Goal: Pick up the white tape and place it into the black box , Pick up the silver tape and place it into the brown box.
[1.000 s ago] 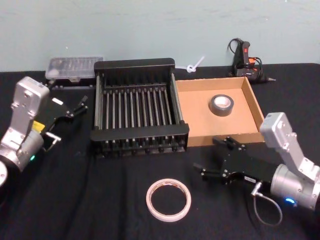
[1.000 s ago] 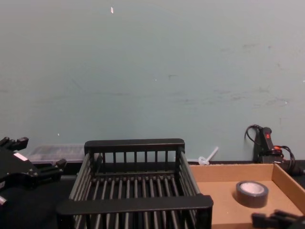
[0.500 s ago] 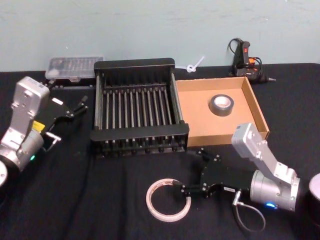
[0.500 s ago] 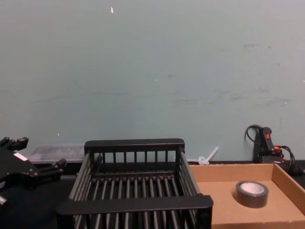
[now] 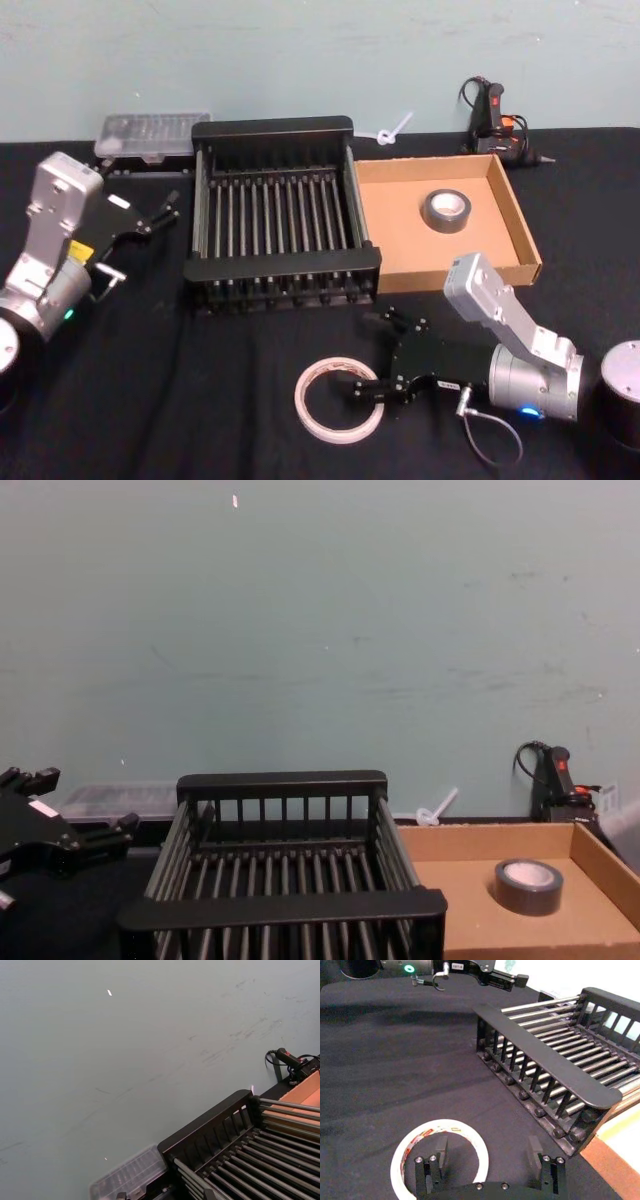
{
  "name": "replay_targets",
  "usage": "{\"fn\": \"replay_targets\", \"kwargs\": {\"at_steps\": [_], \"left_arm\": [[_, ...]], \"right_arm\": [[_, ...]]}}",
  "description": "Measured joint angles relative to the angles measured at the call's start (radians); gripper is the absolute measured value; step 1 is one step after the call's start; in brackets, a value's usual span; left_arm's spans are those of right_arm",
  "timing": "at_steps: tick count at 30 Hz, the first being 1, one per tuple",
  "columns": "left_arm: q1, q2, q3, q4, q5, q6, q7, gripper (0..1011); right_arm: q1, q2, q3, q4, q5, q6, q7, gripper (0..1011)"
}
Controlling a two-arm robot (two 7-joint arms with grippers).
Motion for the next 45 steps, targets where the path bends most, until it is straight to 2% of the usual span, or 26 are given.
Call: {"fn": "replay_targets", "kwargs": {"at_steps": [21,45], "left_arm": [[0.0,0.0,0.0,0.0,0.0,0.0,0.0,1001],[0.0,0.0,0.0,0.0,0.0,0.0,0.0,1001]], "right_arm": [[0.023,-0.007,-0.037,0.032,0.0,0.025,0.004,1000],[0.029,-0.003,-0.045,0.039,0.004,0.046,0.0,1000]]}}
